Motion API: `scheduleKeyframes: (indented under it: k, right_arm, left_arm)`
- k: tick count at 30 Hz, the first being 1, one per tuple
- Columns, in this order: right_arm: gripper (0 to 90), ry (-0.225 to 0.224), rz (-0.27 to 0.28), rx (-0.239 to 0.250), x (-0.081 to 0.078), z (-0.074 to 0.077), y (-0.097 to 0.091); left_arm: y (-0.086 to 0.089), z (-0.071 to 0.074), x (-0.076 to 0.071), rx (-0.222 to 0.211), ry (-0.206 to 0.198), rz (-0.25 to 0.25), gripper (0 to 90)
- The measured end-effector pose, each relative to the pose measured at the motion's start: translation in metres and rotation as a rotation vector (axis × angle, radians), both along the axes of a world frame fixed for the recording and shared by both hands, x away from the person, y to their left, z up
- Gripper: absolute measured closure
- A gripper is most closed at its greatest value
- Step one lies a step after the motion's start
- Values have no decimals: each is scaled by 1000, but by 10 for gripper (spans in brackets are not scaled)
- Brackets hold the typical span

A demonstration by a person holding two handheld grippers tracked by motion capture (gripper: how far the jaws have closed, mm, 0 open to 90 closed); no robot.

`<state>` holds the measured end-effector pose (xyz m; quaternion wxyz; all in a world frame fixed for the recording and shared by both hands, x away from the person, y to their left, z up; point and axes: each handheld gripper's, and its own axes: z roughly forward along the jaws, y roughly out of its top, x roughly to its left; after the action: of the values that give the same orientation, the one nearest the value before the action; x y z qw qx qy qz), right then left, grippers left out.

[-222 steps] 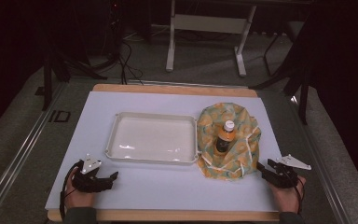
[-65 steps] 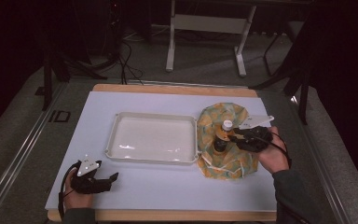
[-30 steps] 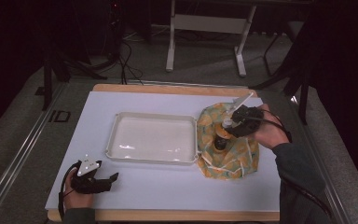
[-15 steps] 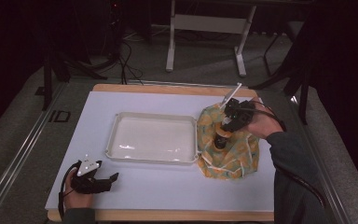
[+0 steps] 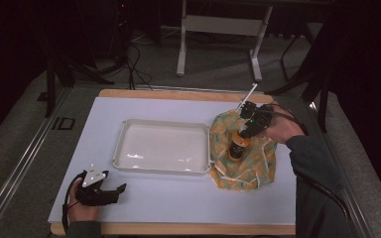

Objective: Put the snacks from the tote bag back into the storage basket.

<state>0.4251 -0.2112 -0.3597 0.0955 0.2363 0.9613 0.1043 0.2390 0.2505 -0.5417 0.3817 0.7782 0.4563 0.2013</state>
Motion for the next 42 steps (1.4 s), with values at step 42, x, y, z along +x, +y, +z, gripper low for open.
scheduleKeyframes:
  k: [42]
  right_arm:
    - [589,22,13,-75,-1,18,6]
  left_arm:
    - [1,0,0,-2,-2,-1,177]
